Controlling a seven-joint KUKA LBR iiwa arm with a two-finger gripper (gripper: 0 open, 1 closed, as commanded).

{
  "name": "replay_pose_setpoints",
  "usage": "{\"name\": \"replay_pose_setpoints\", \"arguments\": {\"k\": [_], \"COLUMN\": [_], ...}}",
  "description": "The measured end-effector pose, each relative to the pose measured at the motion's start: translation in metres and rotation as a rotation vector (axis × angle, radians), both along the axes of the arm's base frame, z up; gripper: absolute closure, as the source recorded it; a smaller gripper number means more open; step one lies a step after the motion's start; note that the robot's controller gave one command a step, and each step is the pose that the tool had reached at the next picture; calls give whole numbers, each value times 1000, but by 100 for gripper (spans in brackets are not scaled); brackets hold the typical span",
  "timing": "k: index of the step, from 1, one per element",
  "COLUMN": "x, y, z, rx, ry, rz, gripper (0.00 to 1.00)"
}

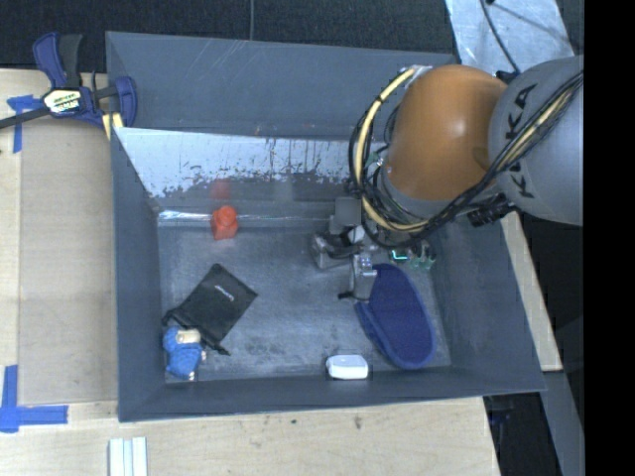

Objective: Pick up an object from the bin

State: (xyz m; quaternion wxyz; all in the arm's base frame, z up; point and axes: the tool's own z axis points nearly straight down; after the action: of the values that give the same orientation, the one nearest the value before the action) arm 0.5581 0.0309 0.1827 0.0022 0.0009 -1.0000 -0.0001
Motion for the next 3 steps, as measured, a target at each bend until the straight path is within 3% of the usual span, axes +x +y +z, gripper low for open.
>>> {"name": "replay_pose_setpoints", "arguments": {"k": [1, 2, 3], "x": [65, 71, 70], "y": [-51, -83, -87], "z": [-116, -81, -54], "rx": [0, -2, -1], "ry": [-4, -12, -13], "rz": [-95, -323, -220], "gripper": [0, 0, 0]}}
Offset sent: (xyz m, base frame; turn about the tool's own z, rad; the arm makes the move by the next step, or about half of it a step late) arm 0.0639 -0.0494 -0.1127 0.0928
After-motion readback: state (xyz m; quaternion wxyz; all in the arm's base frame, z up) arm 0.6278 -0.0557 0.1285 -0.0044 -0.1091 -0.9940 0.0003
